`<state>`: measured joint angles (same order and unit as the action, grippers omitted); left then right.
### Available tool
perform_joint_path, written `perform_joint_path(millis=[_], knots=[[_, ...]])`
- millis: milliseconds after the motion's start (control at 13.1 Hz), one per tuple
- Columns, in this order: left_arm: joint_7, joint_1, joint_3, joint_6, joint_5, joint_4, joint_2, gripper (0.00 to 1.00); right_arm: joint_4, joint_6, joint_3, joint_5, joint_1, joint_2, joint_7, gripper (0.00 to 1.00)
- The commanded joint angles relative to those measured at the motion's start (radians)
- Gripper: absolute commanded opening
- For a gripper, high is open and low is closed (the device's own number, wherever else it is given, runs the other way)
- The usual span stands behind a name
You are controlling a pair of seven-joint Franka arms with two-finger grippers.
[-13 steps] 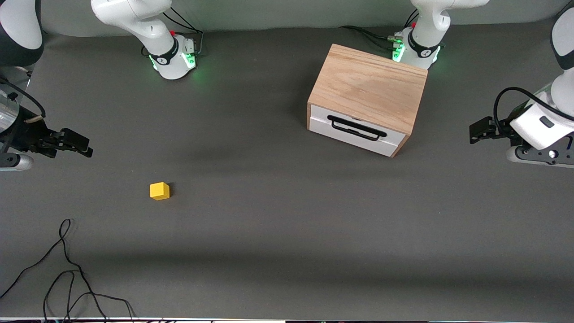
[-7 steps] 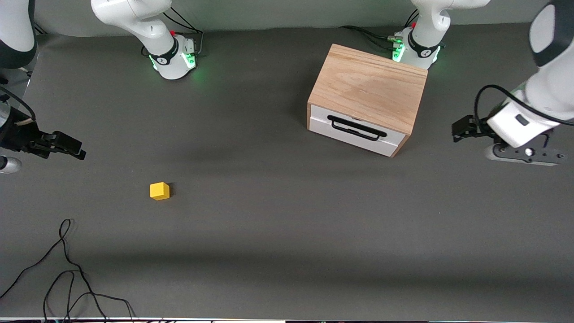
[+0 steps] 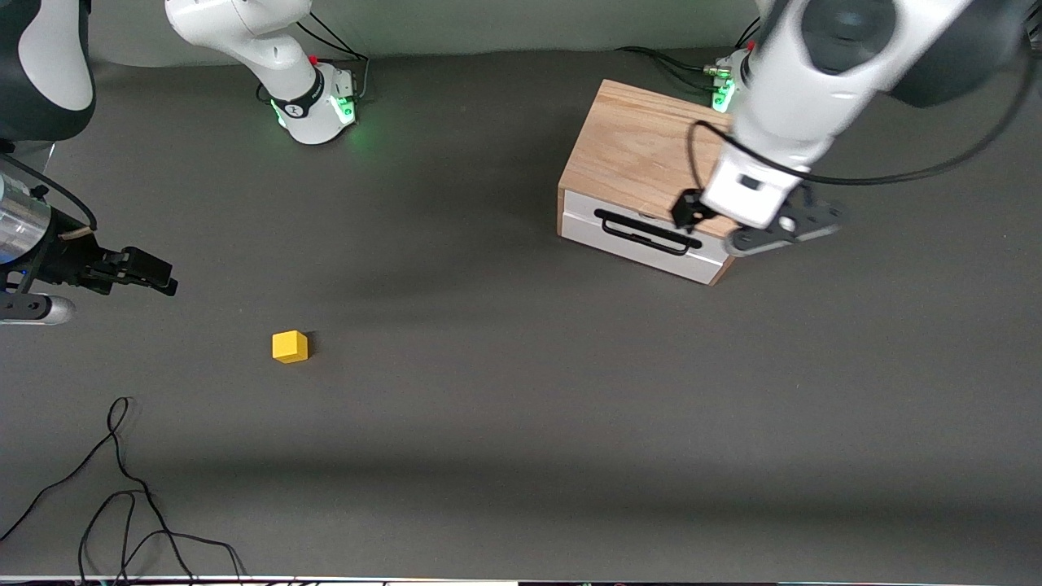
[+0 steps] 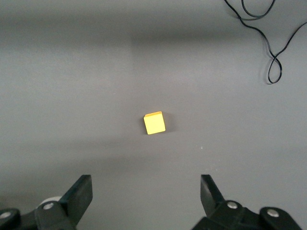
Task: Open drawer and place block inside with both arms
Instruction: 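Move the left gripper over the drawer's black handle and lower it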
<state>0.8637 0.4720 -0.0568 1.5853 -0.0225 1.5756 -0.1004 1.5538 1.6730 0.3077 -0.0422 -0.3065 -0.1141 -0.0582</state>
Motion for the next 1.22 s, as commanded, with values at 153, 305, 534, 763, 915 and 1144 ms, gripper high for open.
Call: perform_joint_path(millis=[153,305,534,763,915,1144], knots=[[0.423,0.089,0.009,0.07,-0.007,0.011,-0.038,1.0,-0.024,0.01,0.005,0.007,-0.043,-0.007,-0.023,1.0],[0.55,0.091,0.009,0.108,0.006,0.023,-0.044,1.0,-0.024,0.033,0.01,-0.005,-0.039,-0.01,-0.023,1.0],[0.737,0.094,0.008,0.13,0.033,0.044,-0.047,1.0,-0.02,0.033,0.01,-0.005,-0.045,-0.009,-0.025,1.0],[0.807,0.094,-0.003,0.081,0.052,0.064,-0.047,1.0,-0.021,0.033,0.008,-0.005,-0.043,-0.009,-0.025,1.0],[0.822,0.096,-0.005,0.043,0.064,0.066,-0.047,1.0,-0.021,0.033,0.005,-0.005,-0.046,-0.009,-0.025,1.0],[0.825,0.099,-0.012,-0.014,0.073,0.066,-0.065,1.0,-0.021,0.033,0.004,-0.005,-0.046,-0.009,-0.025,1.0]])
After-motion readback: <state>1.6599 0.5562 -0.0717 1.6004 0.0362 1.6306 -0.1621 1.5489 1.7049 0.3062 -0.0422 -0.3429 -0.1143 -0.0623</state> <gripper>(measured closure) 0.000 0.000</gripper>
